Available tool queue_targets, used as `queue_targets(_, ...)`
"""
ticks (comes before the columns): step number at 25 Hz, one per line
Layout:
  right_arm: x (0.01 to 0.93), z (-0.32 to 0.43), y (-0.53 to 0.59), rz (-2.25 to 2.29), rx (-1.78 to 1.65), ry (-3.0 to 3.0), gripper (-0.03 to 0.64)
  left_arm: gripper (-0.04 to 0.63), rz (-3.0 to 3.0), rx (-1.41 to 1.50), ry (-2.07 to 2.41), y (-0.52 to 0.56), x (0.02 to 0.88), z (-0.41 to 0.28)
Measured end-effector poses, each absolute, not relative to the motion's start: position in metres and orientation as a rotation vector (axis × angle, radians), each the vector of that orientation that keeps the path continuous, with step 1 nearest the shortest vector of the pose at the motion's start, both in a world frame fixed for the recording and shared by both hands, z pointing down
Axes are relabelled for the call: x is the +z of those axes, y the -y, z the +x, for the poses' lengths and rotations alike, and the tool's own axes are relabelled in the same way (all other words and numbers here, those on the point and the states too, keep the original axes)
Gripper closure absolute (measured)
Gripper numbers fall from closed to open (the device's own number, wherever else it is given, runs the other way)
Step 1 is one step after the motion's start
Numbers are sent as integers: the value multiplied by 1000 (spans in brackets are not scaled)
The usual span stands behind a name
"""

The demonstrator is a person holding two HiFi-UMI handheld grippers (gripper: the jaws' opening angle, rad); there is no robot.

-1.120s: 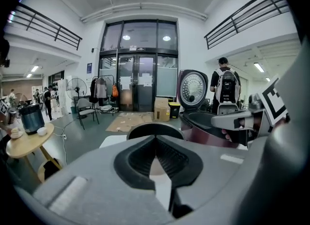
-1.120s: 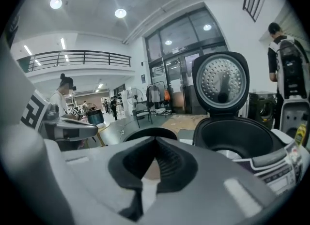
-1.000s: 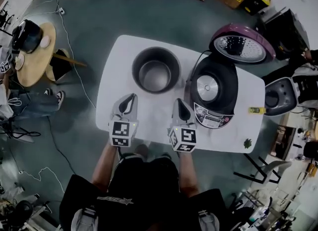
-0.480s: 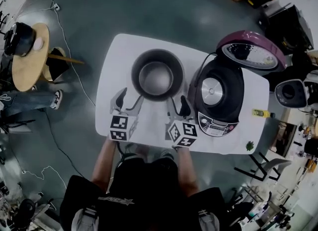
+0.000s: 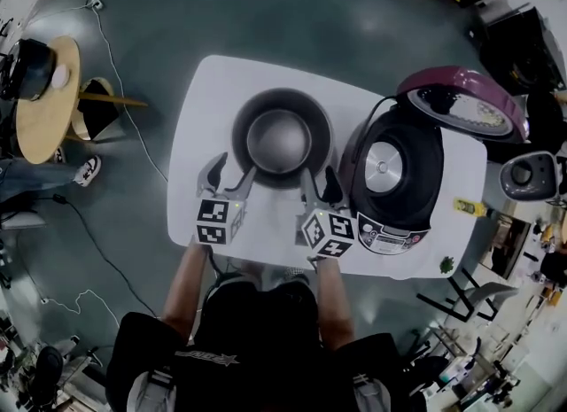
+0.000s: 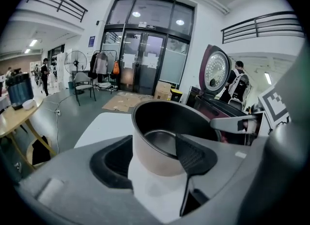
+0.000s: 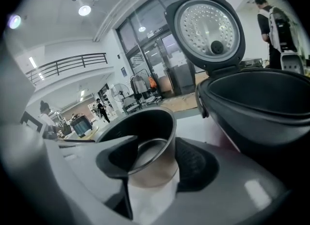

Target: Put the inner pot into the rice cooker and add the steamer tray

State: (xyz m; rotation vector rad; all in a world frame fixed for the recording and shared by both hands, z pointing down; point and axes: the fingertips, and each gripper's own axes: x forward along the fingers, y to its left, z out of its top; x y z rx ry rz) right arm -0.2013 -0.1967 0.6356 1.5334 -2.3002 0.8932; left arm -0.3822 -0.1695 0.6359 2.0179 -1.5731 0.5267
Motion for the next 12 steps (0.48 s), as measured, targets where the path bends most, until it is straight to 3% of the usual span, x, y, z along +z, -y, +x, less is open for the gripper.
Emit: queue_targets(12, 653, -208, 206, 1503, 880, 2285, 385, 321, 2017, 519, 1561, 183, 647, -380)
